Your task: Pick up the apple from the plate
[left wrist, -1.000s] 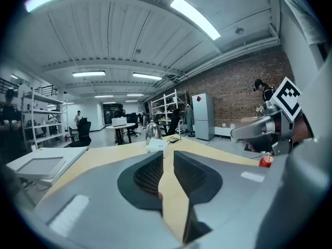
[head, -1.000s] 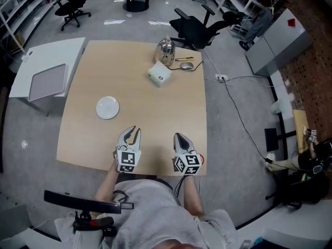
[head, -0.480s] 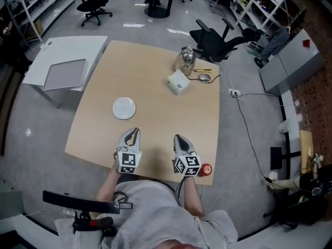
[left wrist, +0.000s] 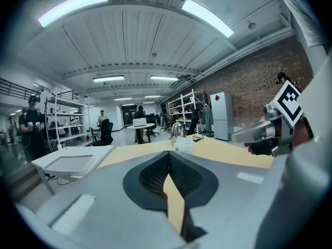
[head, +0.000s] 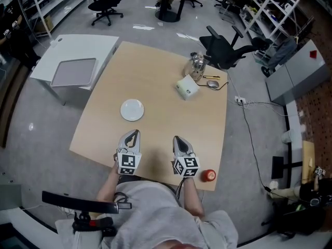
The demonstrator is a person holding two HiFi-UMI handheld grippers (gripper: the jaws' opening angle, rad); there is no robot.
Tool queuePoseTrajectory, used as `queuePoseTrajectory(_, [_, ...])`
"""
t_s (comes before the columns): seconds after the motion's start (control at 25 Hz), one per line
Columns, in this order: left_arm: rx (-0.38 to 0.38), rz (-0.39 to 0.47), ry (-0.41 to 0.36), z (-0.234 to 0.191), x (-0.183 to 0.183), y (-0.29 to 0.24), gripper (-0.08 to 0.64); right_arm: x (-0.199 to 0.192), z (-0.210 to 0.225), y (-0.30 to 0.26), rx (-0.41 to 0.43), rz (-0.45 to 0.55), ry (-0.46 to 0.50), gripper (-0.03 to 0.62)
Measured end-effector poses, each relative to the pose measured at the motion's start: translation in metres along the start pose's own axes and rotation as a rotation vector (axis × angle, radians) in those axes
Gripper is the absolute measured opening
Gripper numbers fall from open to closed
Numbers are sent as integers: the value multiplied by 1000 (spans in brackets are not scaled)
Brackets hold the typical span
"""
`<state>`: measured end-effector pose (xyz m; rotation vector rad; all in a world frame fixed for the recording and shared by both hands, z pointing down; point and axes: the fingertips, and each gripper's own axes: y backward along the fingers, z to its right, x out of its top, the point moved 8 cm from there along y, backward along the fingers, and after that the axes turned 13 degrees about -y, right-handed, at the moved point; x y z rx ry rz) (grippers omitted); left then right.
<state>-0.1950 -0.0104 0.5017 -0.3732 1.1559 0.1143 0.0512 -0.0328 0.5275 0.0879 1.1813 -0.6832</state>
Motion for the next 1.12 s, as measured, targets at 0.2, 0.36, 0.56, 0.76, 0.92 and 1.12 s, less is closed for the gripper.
queuePoseTrajectory(0.2, [0,-2,-4,-4,-8,-5,18,-3,1,-10,5,-7,22,6])
queuePoseTrajectory(0.36, [-1,-2,-8,-5,-7,-8,18,-4,1,-12,10,-9,19,6])
queuePoseTrajectory(0.56, [-4,1,-11,-5,-6,-8,18,-4,1,-10,4,-7,17,6])
queuePoseTrajectory(0.76, [-10,-2,-12,-3,-5,-9,18,-2,3,-7,0,-9,15,6])
queuePoseTrajectory(0.92, [-14,-1,-9,-3,-3,-10,18,-2,4,-6,-3,-11,12,6])
queuePoseTrajectory(1.12, [-16,0,-13,-3,-3,-10,18,-2,4,-6,-6,-9,11,6])
